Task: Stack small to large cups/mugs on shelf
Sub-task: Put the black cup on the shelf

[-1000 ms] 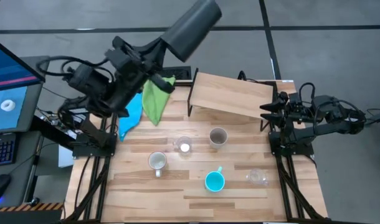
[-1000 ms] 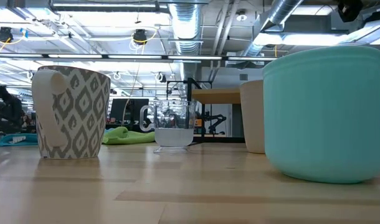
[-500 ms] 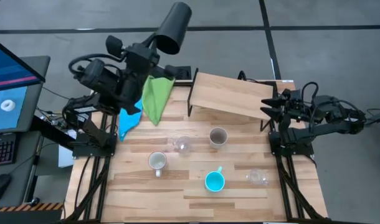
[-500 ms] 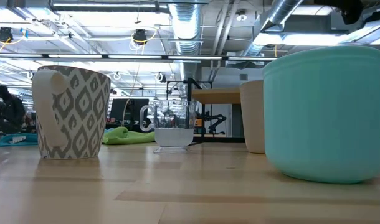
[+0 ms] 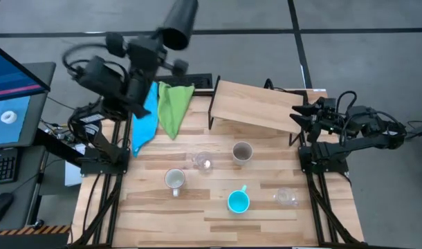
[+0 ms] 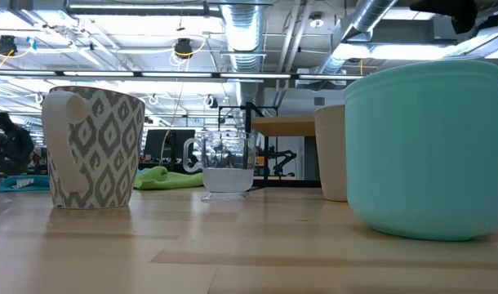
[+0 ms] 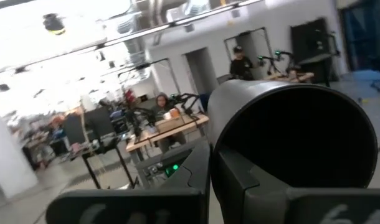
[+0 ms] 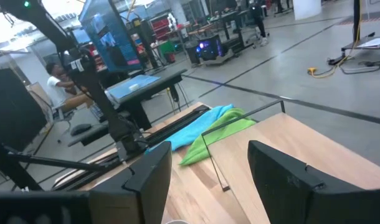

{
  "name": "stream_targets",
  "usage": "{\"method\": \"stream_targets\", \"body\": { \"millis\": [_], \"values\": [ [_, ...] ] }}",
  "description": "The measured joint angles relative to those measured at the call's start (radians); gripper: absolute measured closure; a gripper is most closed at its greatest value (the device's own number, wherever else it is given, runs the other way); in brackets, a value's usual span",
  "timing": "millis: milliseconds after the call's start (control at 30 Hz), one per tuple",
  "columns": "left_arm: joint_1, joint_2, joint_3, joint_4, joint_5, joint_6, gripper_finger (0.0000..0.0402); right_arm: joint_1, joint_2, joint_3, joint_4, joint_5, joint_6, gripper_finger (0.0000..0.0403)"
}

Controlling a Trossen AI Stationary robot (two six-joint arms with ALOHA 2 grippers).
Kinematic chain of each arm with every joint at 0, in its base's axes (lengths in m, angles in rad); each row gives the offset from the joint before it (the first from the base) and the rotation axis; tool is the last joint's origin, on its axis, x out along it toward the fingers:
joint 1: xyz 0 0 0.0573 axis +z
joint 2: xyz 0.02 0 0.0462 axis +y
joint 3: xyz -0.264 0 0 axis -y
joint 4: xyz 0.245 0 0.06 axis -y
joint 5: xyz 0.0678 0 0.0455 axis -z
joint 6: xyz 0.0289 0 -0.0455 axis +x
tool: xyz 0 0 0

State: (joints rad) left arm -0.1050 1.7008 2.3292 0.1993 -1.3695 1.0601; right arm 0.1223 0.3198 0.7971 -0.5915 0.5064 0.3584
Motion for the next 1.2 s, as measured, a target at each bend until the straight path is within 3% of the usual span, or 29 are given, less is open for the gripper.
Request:
{"method": "stream_targets", "body": {
  "millis": [167, 267, 400, 533, 667, 800, 933, 1200],
  "values": [
    [0.076, 0.0, 0.026, -0.038, 0.05, -0.033, 0.0401, 0.0, 0.0, 0.0, 0.0, 0.0, 0.0, 0.017],
    [0.146, 0.001, 0.024, -0.156, 0.12, -0.079, 0.0401, 0.0, 0.0, 0.0, 0.0, 0.0, 0.0, 0.017],
    [0.237, 0.002, 0.025, -0.448, 0.43, -0.344, 0.0401, 0.0, 0.0, 0.0, 0.0, 0.0, 0.0, 0.017],
    [0.354, 0.004, 0.023, -0.562, 0.855, -0.595, 0.0401, 0.0, 0.0, 0.0, 0.0, 0.0, 0.0, 0.017],
    [0.472, 0.016, 0.027, -0.677, 1.002, -0.873, 0.0401, 0.0, 0.0, 0.0, 0.0, -0.005, 0.0, 0.017],
    [0.578, 0.044, 0.024, -0.835, 1.226, -1.118, 0.0401, 0.0, 0.0, 0.0, 0.0, -0.006, 0.0, 0.017],
    [0.629, 0.062, 0.027, -0.926, 1.301, -1.222, 0.0401, 0.0, 0.0, 0.0, 0.0, -0.007, 0.0, 0.017],
    [0.661, 0.099, 0.025, -1.171, 1.331, -1.294, 0.0401, 0.0, 0.0, 0.0, -0.001, -0.007, 0.0, 0.017]
  ]
}}
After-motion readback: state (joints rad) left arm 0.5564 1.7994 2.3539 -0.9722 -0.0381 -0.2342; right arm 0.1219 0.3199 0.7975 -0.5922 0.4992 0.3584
